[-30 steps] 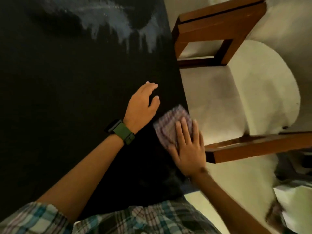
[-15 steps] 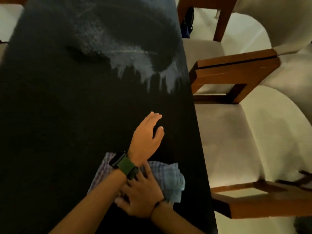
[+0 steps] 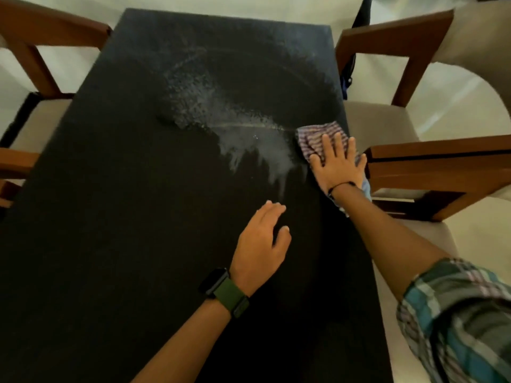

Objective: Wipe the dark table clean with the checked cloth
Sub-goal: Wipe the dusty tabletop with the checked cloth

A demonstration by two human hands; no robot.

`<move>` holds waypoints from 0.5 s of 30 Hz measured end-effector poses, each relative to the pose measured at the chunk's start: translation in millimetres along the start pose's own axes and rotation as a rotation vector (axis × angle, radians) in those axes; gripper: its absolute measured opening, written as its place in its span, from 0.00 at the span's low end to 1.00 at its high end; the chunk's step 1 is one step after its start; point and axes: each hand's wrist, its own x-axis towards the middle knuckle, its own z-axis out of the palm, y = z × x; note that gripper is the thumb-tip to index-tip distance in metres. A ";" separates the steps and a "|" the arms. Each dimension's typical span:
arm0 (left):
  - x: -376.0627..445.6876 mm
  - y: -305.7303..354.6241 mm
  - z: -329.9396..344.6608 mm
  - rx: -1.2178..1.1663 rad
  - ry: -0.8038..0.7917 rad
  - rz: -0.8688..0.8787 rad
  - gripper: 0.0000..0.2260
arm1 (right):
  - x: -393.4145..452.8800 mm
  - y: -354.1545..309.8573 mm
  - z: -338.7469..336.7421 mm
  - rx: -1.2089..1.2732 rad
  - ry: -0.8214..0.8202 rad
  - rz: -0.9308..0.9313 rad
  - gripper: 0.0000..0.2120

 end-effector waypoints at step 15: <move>9.2 -18.7 -42.8 -0.096 0.056 -0.085 0.18 | -187.5 -72.9 32.0 -0.094 -0.153 -0.594 0.30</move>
